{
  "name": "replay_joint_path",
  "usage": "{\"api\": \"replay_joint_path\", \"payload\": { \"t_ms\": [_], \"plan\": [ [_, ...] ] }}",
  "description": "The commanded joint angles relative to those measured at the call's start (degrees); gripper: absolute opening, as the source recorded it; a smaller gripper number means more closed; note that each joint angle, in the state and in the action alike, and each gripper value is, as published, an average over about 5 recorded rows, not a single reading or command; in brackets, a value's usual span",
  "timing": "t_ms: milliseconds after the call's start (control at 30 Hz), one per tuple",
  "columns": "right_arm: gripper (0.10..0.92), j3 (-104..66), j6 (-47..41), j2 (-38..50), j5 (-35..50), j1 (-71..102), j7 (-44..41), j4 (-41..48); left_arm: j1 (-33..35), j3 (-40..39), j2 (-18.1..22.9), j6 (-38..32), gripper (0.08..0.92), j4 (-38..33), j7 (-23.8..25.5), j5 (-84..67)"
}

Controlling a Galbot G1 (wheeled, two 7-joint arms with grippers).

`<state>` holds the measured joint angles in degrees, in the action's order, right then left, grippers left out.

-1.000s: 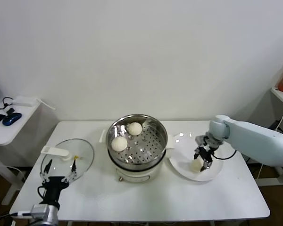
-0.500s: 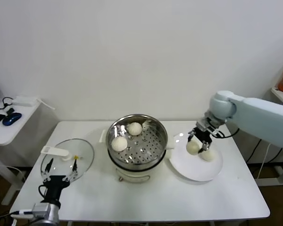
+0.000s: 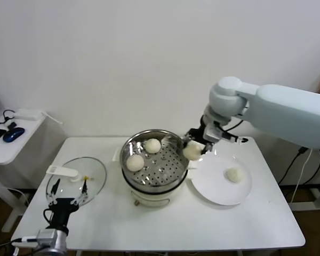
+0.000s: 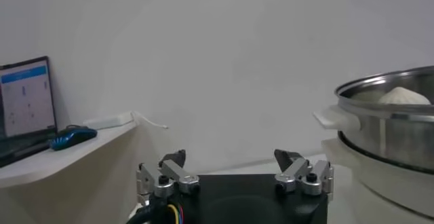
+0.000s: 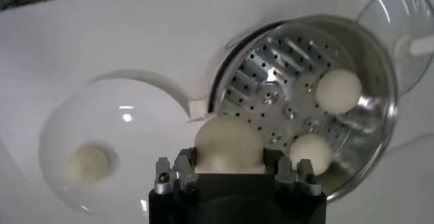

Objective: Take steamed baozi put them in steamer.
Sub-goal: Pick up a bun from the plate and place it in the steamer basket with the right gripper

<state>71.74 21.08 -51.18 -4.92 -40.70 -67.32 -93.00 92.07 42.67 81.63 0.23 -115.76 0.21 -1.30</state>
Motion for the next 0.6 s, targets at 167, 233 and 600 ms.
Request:
{"api": "replay_joint_path", "payload": {
  "t_ms": [167, 233, 600],
  "plan": [
    [0.645, -5.27, 8.01, -15.92, -13.42, 7.6, 0.17, 1.32, 0.59, 0.65, -0.56, -0.02, 0.823, -0.31, -0.07, -0.68],
    [0.645, -5.16, 7.89, -17.33, -13.61, 9.12, 0.21, 1.89, 0.78, 0.72, -0.64, -0.15, 0.823, -0.12, -0.07, -0.93],
    [0.645, -5.11, 9.09, -20.51, -16.42, 15.51, 0.46, 5.75, 0.83, 0.68, -0.62, -0.31, 0.823, 0.68, -0.09, -1.02]
  ]
}}
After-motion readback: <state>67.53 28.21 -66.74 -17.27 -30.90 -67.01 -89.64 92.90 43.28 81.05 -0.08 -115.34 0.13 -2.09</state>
